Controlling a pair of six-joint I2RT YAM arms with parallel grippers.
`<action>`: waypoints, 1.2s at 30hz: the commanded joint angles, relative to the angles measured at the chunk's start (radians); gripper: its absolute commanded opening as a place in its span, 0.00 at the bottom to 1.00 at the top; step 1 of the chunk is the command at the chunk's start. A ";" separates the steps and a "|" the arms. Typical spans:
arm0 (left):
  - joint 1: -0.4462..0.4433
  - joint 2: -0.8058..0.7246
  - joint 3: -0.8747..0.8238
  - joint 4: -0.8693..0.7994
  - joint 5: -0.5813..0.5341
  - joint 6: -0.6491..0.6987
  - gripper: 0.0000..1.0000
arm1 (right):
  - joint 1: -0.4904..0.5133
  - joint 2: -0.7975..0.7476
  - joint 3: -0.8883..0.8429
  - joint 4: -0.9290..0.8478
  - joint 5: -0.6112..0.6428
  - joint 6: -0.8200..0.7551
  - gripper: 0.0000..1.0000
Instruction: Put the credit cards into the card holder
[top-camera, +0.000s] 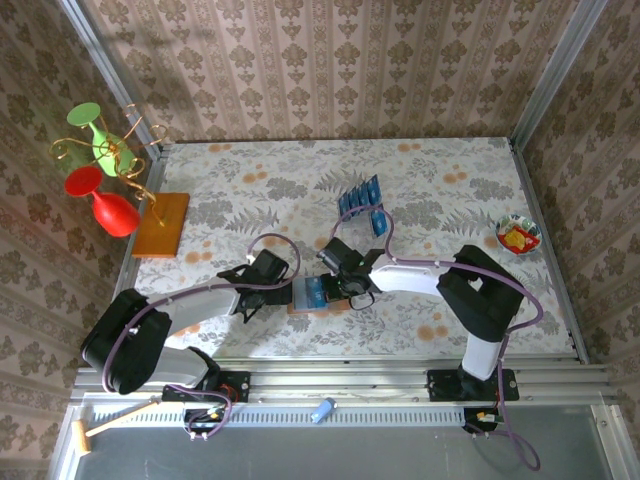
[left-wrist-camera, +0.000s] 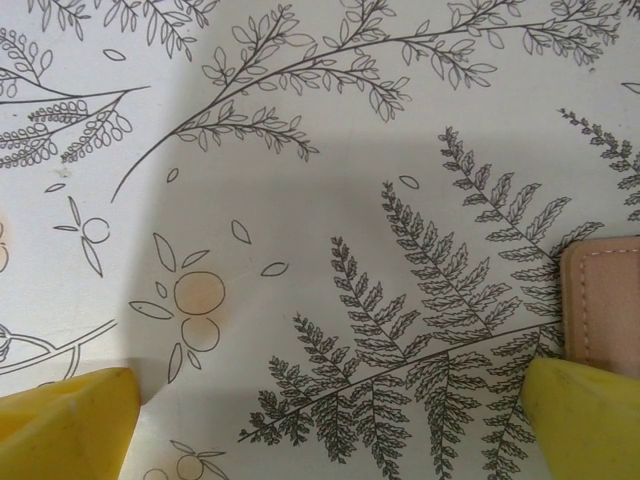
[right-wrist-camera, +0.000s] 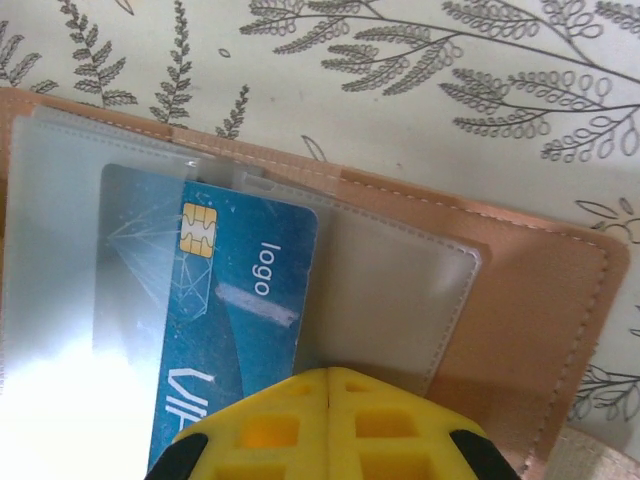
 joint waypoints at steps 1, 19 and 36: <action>-0.011 0.022 -0.009 -0.006 0.031 0.005 1.00 | 0.016 0.024 0.029 -0.011 -0.015 0.011 0.00; -0.013 0.020 -0.007 -0.012 0.018 0.007 1.00 | 0.009 -0.012 0.078 -0.123 0.081 -0.037 0.00; -0.013 0.023 -0.008 -0.010 0.017 0.011 1.00 | 0.019 0.044 0.098 -0.061 0.013 -0.004 0.00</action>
